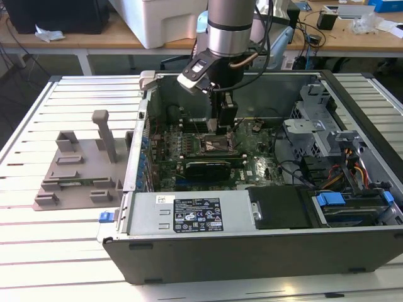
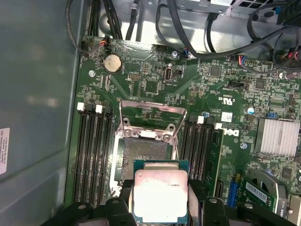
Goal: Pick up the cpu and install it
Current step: 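Place the cpu into insertion slot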
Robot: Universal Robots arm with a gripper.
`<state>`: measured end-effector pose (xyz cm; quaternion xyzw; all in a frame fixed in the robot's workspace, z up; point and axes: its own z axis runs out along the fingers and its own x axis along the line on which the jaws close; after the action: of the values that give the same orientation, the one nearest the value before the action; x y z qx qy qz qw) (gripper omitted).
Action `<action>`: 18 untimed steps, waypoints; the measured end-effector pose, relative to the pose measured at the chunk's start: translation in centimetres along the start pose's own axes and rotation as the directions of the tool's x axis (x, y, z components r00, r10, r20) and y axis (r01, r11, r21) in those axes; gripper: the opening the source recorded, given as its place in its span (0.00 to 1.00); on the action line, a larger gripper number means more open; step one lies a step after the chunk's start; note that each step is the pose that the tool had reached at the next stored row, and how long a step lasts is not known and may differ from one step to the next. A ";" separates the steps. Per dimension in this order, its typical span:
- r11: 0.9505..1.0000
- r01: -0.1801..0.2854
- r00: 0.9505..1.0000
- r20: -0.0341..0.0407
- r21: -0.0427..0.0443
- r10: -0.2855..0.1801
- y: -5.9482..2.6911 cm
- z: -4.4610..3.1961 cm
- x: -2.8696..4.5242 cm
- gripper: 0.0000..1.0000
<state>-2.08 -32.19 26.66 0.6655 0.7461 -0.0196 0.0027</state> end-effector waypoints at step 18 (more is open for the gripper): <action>1.000 -0.001 1.000 0.000 0.000 0.001 0.06 1.36 0.15 0.55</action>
<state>-2.07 -32.09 25.29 0.6659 0.7458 -0.0197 0.0027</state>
